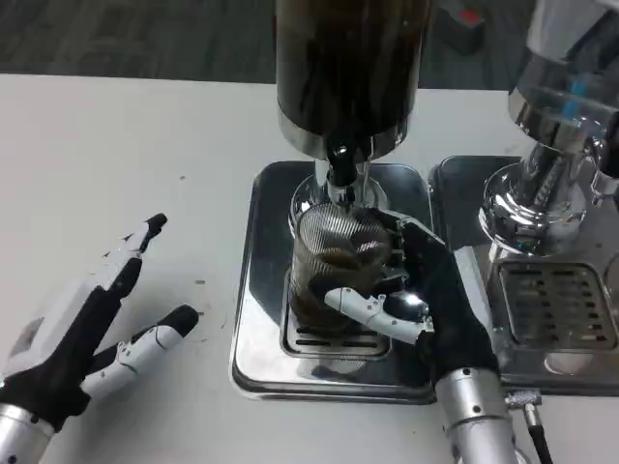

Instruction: Grasp the cup under the faucet to collect the drink, then remove the cup.

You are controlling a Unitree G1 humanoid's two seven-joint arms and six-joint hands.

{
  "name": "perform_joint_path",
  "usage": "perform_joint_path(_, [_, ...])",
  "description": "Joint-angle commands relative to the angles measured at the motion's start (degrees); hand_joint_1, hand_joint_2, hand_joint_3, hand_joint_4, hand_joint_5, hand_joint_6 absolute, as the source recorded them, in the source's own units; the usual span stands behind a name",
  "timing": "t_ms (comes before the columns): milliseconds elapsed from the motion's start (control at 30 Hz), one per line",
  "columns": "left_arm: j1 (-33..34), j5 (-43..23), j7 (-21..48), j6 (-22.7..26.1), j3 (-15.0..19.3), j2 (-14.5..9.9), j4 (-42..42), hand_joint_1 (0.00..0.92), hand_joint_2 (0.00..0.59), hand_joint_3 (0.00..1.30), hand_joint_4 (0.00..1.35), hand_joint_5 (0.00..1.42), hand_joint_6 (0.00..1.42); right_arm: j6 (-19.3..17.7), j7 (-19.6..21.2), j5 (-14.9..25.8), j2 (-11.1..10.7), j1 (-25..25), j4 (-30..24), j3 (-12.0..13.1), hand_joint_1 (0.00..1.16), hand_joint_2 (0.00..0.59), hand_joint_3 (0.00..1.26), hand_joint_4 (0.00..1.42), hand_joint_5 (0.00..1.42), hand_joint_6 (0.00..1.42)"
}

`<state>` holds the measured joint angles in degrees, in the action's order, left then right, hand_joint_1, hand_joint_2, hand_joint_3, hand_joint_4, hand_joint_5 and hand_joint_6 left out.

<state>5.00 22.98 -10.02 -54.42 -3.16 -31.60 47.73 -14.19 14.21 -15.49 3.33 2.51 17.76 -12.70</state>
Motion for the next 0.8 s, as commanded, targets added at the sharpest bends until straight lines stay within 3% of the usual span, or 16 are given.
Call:
perform_joint_path(33, [0.03,-0.45,0.62,0.29,-0.27,-0.11,-0.1,0.0,0.16,0.01,0.0,0.0,0.0,-0.62,0.28,0.08,1.08,-0.82,-0.13,-0.19,1.03,0.204,0.43,0.63,0.64,0.8])
perform_joint_path(433, [0.6,-0.5,0.85,0.26,-0.58,0.12,0.29,0.0,0.16,0.01,0.0,0.0,0.0,-1.09,2.18,-1.3,1.4,-1.77,-3.14,0.02,1.03,0.188,0.46,0.65,0.71,0.9])
perform_joint_path(800, [1.38,0.25,0.59,0.16,-1.48,0.62,0.56,0.0,0.16,0.01,0.0,0.0,0.0,0.3,4.9,-6.25,0.67,-3.46,-8.2,-0.19,1.05,0.197,0.48,0.67,0.75,1.0])
